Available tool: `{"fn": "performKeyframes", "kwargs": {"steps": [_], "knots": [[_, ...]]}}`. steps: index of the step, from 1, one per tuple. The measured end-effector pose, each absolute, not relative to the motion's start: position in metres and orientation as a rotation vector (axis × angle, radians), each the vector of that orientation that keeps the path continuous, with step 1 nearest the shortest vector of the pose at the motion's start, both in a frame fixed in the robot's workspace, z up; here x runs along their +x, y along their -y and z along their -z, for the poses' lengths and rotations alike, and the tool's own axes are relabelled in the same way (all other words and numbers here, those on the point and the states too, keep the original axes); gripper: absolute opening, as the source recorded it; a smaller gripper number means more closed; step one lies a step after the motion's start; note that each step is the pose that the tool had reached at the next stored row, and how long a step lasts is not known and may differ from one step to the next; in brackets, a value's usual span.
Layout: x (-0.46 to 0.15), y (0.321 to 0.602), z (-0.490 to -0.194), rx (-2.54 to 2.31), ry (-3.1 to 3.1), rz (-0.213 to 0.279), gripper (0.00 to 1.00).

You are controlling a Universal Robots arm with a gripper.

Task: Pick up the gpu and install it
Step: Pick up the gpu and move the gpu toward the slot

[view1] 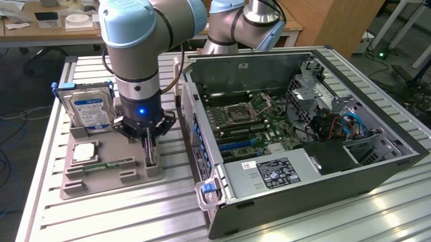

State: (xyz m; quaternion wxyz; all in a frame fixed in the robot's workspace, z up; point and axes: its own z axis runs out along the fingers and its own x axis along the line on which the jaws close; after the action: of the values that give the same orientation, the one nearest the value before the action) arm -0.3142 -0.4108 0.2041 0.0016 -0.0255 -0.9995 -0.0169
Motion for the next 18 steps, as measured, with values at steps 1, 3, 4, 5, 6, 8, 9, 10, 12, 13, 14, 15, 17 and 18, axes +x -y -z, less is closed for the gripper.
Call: {"fn": "performKeyframes", "kwargs": {"steps": [1,3,4,5,6,8,9,10,12,13,14,15,17,18], "knots": [[-0.314,0.411,-0.205,-0.08,3.137,0.053,0.28],[-0.314,0.411,-0.209,-0.08,3.137,0.053,0.28],[-0.314,0.411,-0.212,-0.08,3.137,0.053,0.28],[-0.314,0.411,-0.215,-0.08,3.137,0.053,0.28],[-0.314,0.411,-0.217,-0.08,3.137,0.053,0.28],[-0.314,0.411,-0.223,-0.08,3.137,0.054,0.28],[-0.314,0.411,-0.226,-0.08,3.137,0.054,0.28],[-0.314,0.411,-0.228,-0.08,3.137,0.054,0.28],[-0.314,0.411,-0.233,-0.08,3.137,0.055,0.28],[-0.314,0.411,-0.235,-0.08,3.137,0.055,0.28],[-0.314,0.411,-0.237,-0.08,3.137,0.055,0.28],[-0.314,0.411,-0.239,-0.08,3.137,0.055,0.28],[-0.314,0.411,-0.242,-0.08,3.137,0.056,0.28],[-0.314,0.411,-0.244,-0.08,3.137,0.057,0.28]]}}
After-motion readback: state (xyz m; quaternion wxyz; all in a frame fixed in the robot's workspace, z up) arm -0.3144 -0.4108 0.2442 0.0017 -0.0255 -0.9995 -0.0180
